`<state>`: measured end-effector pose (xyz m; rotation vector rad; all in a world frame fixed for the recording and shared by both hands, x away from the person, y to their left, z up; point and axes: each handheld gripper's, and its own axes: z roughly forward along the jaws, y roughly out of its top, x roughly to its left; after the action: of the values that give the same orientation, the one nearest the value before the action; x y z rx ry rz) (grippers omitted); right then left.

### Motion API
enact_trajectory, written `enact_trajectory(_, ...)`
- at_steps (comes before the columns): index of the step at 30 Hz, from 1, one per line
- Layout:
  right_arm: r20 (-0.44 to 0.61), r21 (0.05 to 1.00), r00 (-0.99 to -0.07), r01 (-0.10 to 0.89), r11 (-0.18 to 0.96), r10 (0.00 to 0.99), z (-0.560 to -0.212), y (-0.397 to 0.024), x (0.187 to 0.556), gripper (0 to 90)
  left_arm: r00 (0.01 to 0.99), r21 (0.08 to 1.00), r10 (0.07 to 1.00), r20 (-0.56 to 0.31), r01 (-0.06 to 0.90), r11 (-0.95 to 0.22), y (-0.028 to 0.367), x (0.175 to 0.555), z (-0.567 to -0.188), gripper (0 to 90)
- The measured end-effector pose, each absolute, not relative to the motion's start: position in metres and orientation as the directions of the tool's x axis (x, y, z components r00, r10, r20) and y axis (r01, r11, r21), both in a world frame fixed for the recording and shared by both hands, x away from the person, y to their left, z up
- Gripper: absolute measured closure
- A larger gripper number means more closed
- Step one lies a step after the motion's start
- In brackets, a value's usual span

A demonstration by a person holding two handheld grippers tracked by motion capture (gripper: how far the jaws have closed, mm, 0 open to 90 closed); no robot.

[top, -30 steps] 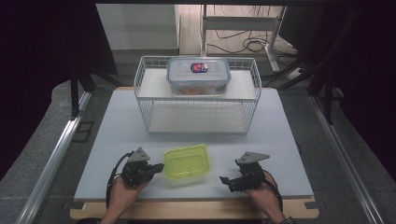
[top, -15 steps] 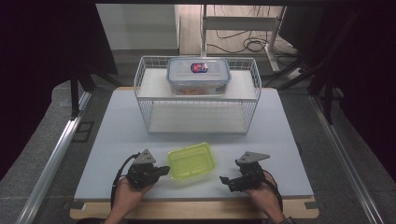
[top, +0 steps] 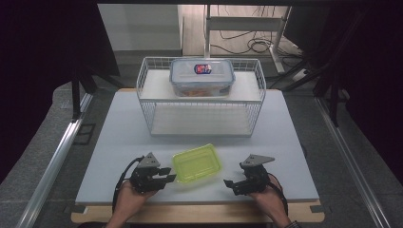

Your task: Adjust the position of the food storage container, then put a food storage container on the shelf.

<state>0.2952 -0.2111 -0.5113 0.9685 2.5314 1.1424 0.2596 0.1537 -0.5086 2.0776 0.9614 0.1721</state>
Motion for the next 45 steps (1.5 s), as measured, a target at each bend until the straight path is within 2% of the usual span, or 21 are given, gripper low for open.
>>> enact_trajectory(3, 0.082, 0.728, -0.764, 0.484, 0.485, 0.640, -0.511, -0.212, 0.295, 8.3, 0.680, 0.730, 0.705, -0.201, 0.584, -0.356, 0.158, 0.260, -0.511, 36.5)
enact_trajectory(6, 0.083, 0.730, -0.765, 0.484, 0.483, 0.639, -0.511, -0.212, 0.296, 8.2, 0.673, 0.743, 0.708, -0.214, 0.582, -0.329, 0.161, 0.259, -0.512, 23.5)
enact_trajectory(9, 0.086, 0.729, -0.763, 0.486, 0.481, 0.640, -0.511, -0.213, 0.296, 8.2, 0.682, 0.760, 0.698, -0.218, 0.568, -0.317, 0.165, 0.257, -0.511, 18.8)
enact_trajectory(13, 0.097, 0.740, -0.764, 0.484, 0.467, 0.638, -0.510, -0.215, 0.297, 6.5, 0.693, 0.765, 0.699, -0.176, 0.543, -0.346, 0.167, 0.252, -0.512, 13.9)
enact_trajectory(18, 0.089, 0.752, -0.749, 0.482, 0.449, 0.656, -0.508, -0.216, 0.298, 1.5, 0.698, 0.764, 0.705, -0.128, 0.522, -0.378, 0.171, 0.244, -0.516, 9.9)
enact_trajectory(21, 0.093, 0.751, -0.747, 0.487, 0.446, 0.659, -0.507, -0.218, 0.300, 1.5, 0.699, 0.767, 0.710, -0.088, 0.502, -0.399, 0.173, 0.239, -0.518, 7.7)
enact_trajectory(27, 0.141, 0.751, -0.730, 0.519, 0.408, 0.669, -0.505, -0.221, 0.305, 2.6, 0.682, 0.759, 0.729, -0.066, 0.508, -0.406, 0.181, 0.230, -0.523, 5.9)
enact_trajectory(38, 0.298, 0.725, -0.675, 0.620, 0.300, 0.675, -0.498, -0.214, 0.322, 2.5, 0.659, 0.757, 0.745, -0.102, 0.538, -0.371, 0.197, 0.216, -0.528, 6.2)
enact_trajectory(42, 0.342, 0.703, -0.673, 0.646, 0.297, 0.656, -0.498, -0.210, 0.329, 2.9, 0.656, 0.762, 0.746, -0.113, 0.539, -0.358, 0.199, 0.217, -0.528, 6.2)
enact_trajectory(45, 0.384, 0.677, -0.667, 0.674, 0.297, 0.639, -0.497, -0.207, 0.333, 6.8, 0.659, 0.761, 0.745, -0.106, 0.536, -0.366, 0.198, 0.217, -0.528, 6.3)
